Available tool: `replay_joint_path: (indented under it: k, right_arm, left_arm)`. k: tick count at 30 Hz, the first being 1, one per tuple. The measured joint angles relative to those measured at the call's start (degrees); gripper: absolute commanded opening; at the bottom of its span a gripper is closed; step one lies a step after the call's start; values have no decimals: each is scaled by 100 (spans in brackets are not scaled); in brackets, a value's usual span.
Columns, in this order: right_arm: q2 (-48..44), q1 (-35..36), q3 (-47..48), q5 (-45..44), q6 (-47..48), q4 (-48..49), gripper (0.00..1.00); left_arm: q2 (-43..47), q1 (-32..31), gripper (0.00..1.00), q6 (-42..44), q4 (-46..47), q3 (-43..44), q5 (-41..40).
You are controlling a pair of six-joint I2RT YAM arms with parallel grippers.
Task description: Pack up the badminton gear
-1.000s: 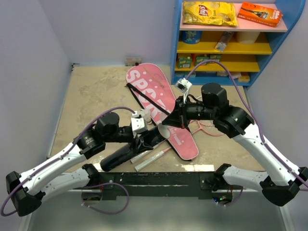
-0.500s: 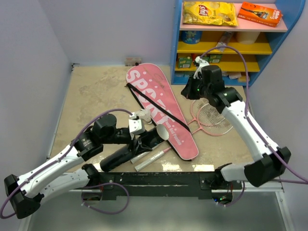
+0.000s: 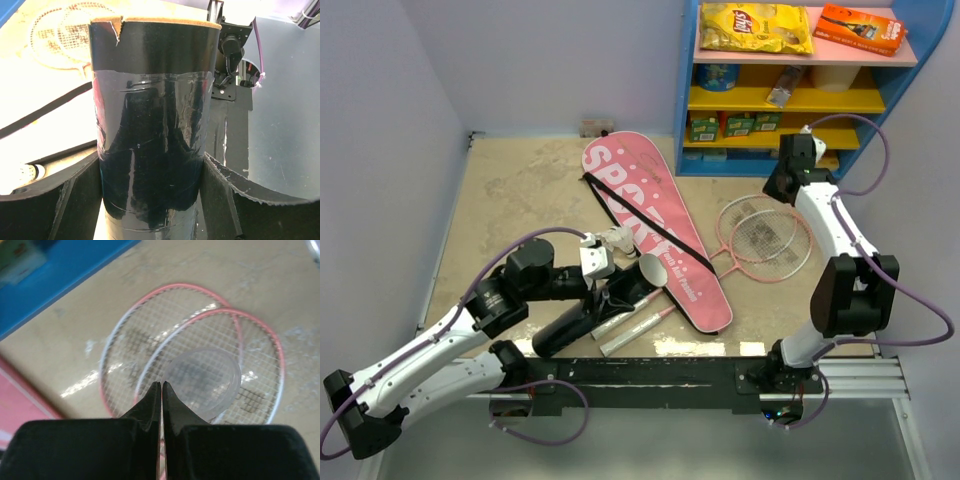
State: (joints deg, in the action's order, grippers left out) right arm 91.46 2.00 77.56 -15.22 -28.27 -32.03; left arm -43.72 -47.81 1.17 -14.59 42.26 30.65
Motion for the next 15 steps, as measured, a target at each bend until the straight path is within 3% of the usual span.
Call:
replay_joint_path:
  k: [9, 15]
  right_arm:
    - [535, -581, -168, -586, -275, 63, 0]
    - [387, -549, -1161, -310, -407, 212, 0]
  left_arm:
    - [39, 2, 18, -9, 26, -9, -31]
    - [79, 2, 19, -11, 35, -42, -81]
